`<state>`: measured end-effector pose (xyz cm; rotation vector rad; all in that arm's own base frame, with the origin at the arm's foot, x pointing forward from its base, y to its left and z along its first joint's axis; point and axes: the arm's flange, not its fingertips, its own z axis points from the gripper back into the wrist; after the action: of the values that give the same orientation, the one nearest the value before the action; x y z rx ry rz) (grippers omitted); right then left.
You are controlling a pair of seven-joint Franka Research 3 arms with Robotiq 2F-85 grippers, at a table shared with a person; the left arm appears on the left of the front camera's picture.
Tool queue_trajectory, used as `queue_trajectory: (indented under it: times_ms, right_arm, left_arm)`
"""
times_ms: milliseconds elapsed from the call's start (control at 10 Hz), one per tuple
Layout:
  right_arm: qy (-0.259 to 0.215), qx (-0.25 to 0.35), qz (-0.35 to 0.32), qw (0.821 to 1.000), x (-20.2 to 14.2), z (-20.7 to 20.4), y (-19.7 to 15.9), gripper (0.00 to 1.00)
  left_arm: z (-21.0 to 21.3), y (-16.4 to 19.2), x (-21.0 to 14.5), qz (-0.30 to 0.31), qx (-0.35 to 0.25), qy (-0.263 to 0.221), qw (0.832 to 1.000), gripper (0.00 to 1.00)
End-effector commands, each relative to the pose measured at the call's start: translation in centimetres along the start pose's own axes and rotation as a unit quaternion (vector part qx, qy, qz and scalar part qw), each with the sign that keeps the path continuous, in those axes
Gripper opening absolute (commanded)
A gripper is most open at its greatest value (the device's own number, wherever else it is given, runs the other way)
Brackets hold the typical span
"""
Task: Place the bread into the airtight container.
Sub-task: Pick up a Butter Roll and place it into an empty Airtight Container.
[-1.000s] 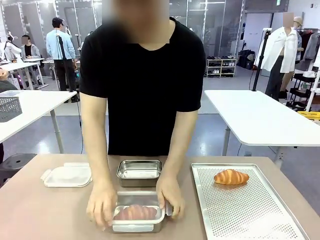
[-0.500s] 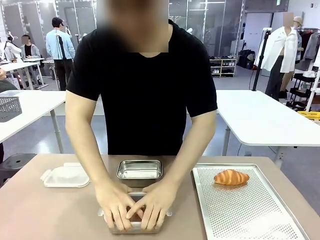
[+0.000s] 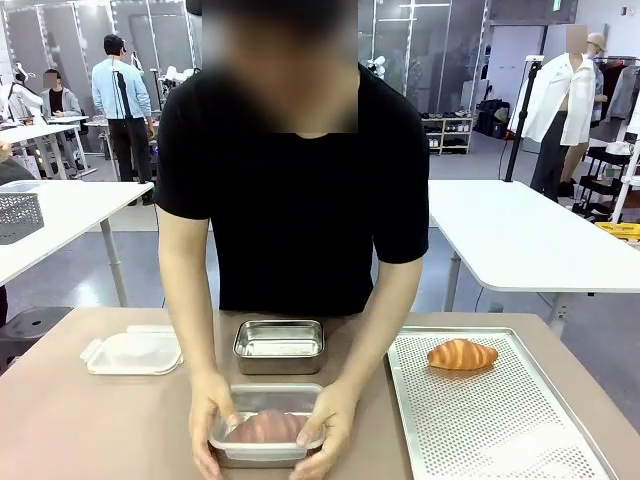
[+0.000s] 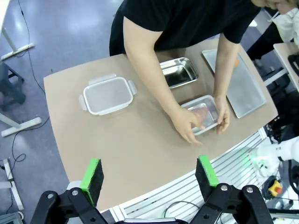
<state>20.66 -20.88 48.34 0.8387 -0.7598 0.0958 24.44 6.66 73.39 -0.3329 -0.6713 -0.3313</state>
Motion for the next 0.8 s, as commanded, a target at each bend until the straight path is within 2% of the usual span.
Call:
queue_trajectory:
  times_ms: [0, 700]
  right_arm:
    - [-0.003, 0.004, 0.01, 1.0, 0.01, -0.09, 0.11, 1.0]
    - [-0.003, 0.004, 0.01, 1.0, 0.01, -0.09, 0.11, 1.0]
  left_arm:
    - [0.14, -0.03, 0.12, -0.006, 0.0, 0.001, 1.0, 1.0]
    - [0.14, -0.03, 0.12, -0.006, 0.0, 0.001, 1.0, 1.0]
